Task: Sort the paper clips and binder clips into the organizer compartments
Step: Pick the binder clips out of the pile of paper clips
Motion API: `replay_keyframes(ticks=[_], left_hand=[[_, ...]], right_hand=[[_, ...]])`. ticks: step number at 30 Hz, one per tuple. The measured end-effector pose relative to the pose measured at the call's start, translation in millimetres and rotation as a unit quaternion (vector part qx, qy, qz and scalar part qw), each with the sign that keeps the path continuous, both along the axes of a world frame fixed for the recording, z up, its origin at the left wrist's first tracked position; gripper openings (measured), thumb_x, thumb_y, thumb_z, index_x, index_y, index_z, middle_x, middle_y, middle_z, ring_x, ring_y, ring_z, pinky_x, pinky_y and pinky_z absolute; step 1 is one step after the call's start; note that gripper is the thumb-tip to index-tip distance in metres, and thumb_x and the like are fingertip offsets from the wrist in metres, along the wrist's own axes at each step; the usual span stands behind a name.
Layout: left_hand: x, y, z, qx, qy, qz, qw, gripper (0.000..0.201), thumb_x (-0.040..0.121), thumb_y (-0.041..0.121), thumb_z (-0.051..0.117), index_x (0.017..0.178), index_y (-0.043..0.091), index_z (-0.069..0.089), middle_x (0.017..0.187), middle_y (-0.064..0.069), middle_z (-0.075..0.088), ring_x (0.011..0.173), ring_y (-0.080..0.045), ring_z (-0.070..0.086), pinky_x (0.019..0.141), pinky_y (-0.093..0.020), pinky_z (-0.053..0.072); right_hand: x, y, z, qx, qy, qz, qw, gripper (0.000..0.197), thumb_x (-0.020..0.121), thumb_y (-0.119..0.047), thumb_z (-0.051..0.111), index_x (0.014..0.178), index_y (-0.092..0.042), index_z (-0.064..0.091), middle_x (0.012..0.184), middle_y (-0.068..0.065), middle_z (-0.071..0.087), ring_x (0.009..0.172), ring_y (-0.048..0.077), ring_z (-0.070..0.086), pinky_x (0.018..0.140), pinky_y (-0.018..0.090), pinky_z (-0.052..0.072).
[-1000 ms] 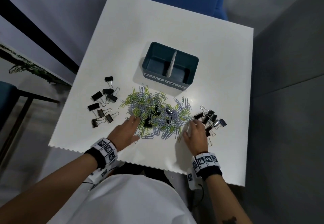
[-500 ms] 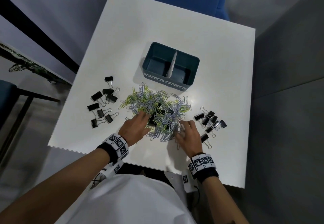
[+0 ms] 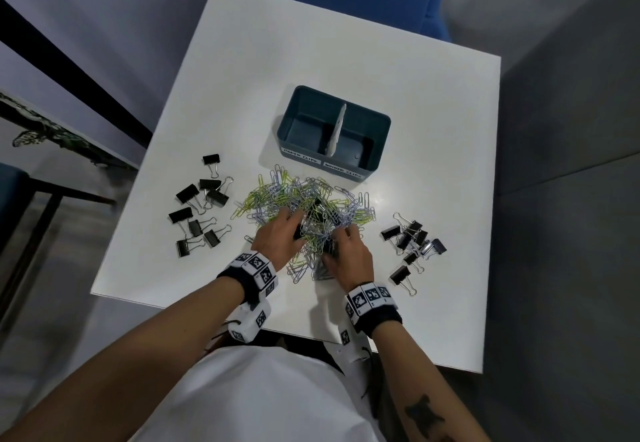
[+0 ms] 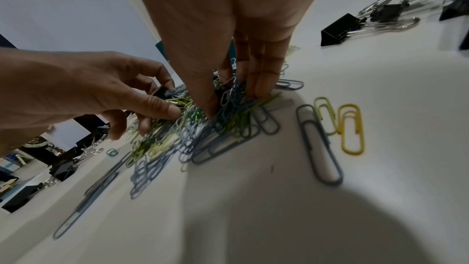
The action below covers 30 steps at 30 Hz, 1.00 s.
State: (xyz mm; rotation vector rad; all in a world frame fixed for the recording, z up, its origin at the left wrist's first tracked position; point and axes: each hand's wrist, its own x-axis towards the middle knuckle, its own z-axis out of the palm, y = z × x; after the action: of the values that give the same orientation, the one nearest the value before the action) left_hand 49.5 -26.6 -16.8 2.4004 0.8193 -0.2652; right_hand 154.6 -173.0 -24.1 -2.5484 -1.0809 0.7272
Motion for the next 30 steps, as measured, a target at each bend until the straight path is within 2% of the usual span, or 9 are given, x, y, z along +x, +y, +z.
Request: replay_keyframes(ticks=[3, 8, 12, 14, 17, 19, 22, 26, 30], left_hand=[[-3.2, 5.7, 4.8, -0.018, -0.019, 0.014, 1.0, 0.042, 0.08, 0.027, 0.074, 0.111, 0.019, 0.047, 0.112, -0.003, 0.053, 0.081, -0.026, 0.062, 0.064, -0.036, 0.053], [-14.0, 17.2, 19.3, -0.033, -0.09, 0.034, 0.995, 0.031, 0.082, 0.025, 0.072, 0.105, 0.018, 0.053, 0.1, 0.0, 0.064, 0.08, -0.021, 0.062, 0.065, -0.035, 0.053], [-26.0, 23.9, 26.7, -0.029, -0.15, 0.029, 0.988, 0.013, 0.088, 0.021, 0.066, 0.093, 0.016, 0.055, 0.09, 0.003, 0.061, 0.072, -0.019, 0.057, 0.061, -0.038, 0.051], [-28.7, 25.5, 31.3, -0.044, -0.145, 0.026, 0.988, 0.015, 0.085, 0.021, 0.069, 0.089, 0.017, 0.055, 0.085, 0.005, 0.059, 0.071, -0.017, 0.055, 0.061, -0.038, 0.05], [-30.6, 28.6, 36.5, -0.065, -0.141, 0.047, 0.987, 0.022, 0.081, 0.028, 0.074, 0.084, 0.019, 0.054, 0.078, 0.006, 0.058, 0.068, -0.014, 0.053, 0.059, -0.034, 0.047], [-31.3, 31.8, 38.1, -0.093, -0.154, 0.088, 0.98, 0.021, 0.078, 0.025, 0.077, 0.084, 0.017, 0.058, 0.076, 0.006, 0.06, 0.067, -0.009, 0.055, 0.058, -0.027, 0.046], [-34.9, 39.1, 40.8, -0.115, -0.174, 0.15, 0.966, 0.017, 0.077, 0.018, 0.079, 0.086, 0.015, 0.065, 0.076, 0.007, 0.065, 0.064, 0.001, 0.056, 0.06, -0.017, 0.046], [-50.8, 55.1, 36.8, -0.076, -0.166, 0.165, 0.969, 0.012, 0.082, 0.02, 0.074, 0.091, 0.018, 0.067, 0.081, 0.007, 0.066, 0.069, -0.006, 0.06, 0.06, -0.018, 0.046], [-71.6, 77.6, 32.4, -0.027, -0.145, 0.179, 0.973, 0.011, 0.087, 0.012, 0.068, 0.097, 0.008, 0.069, 0.093, -0.007, 0.067, 0.081, -0.021, 0.062, 0.07, -0.026, 0.046]], right_hand=[[3.7, 2.2, 0.5, 0.008, 0.009, -0.004, 1.0, 0.038, 0.081, -0.024, 0.073, 0.113, -0.013, 0.056, 0.117, 0.003, 0.049, 0.084, 0.024, 0.058, 0.068, 0.028, 0.045], [10.9, 0.4, 1.9, 0.025, 0.017, -0.014, 0.999, 0.022, 0.082, -0.023, 0.071, 0.099, -0.015, 0.058, 0.11, 0.0, 0.05, 0.076, 0.017, 0.049, 0.068, 0.032, 0.052], [13.6, -0.2, 2.7, 0.001, 0.012, 0.029, 1.0, 0.046, 0.081, -0.021, 0.074, 0.122, -0.014, 0.056, 0.123, 0.004, 0.047, 0.088, 0.019, 0.055, 0.073, 0.03, 0.054], [12.0, 1.5, 1.8, -0.003, 0.0, 0.04, 0.999, 0.046, 0.081, -0.021, 0.074, 0.123, -0.013, 0.056, 0.121, 0.006, 0.049, 0.091, 0.022, 0.057, 0.074, 0.031, 0.054], [13.2, 6.5, 0.8, 0.001, 0.0, 0.036, 0.999, 0.042, 0.08, -0.025, 0.075, 0.116, -0.012, 0.057, 0.116, 0.004, 0.051, 0.085, 0.019, 0.053, 0.07, 0.03, 0.051], [15.6, 8.7, 1.3, 0.007, 0.013, 0.023, 1.0, 0.041, 0.079, -0.028, 0.076, 0.111, -0.014, 0.055, 0.114, 0.0, 0.049, 0.082, 0.015, 0.048, 0.067, 0.028, 0.045], [18.4, 9.5, 4.7, 0.054, 0.042, -0.015, 0.998, 0.034, 0.078, -0.029, 0.076, 0.102, -0.021, 0.053, 0.106, -0.006, 0.052, 0.081, 0.013, 0.053, 0.066, 0.028, 0.051], [23.3, 7.2, 12.2, 0.158, 0.15, -0.111, 0.97, 0.035, 0.076, -0.024, 0.08, 0.105, -0.019, 0.06, 0.097, -0.007, 0.063, 0.082, 0.008, 0.062, 0.068, 0.026, 0.055], [29.3, 1.9, 20.7, 0.226, 0.253, -0.194, 0.92, 0.033, 0.076, -0.021, 0.081, 0.106, -0.02, 0.069, 0.099, -0.006, 0.069, 0.091, 0.011, 0.065, 0.077, 0.03, 0.057]])
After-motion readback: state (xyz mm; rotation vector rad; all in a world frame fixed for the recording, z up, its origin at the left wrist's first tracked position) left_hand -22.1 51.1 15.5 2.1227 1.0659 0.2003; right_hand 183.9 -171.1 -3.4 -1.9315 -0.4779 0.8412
